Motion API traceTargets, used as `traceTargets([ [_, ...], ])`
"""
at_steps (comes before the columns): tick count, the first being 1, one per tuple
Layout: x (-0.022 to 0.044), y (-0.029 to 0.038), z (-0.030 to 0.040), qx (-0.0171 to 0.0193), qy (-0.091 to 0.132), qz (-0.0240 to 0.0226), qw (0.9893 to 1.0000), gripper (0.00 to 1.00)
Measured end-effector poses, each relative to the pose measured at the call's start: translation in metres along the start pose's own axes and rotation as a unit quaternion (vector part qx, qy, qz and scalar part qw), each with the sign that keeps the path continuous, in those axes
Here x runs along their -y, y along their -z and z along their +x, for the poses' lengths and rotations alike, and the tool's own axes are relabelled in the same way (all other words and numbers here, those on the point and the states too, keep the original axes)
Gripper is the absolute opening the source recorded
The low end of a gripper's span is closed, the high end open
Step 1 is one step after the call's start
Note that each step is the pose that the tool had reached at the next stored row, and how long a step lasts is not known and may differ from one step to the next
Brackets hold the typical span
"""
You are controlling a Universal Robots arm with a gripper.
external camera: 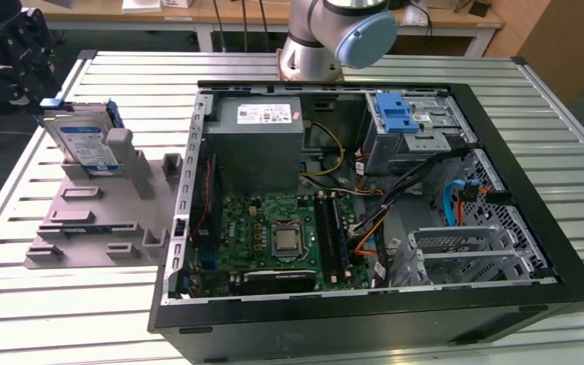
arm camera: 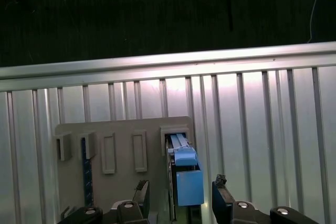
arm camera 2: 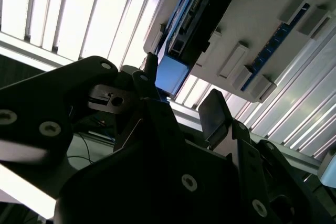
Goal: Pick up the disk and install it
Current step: 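Pick up the disk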
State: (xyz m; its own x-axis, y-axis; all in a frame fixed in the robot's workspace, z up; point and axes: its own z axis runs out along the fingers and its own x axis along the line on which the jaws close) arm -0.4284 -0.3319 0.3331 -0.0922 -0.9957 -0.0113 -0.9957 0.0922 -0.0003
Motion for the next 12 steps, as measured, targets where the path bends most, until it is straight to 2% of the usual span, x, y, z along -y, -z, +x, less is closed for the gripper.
traceTargets([
  [12, -0.0005, -0.0114, 0.0001, -0.0001, 0.000, 0.0000, 1.0000, 0.59],
])
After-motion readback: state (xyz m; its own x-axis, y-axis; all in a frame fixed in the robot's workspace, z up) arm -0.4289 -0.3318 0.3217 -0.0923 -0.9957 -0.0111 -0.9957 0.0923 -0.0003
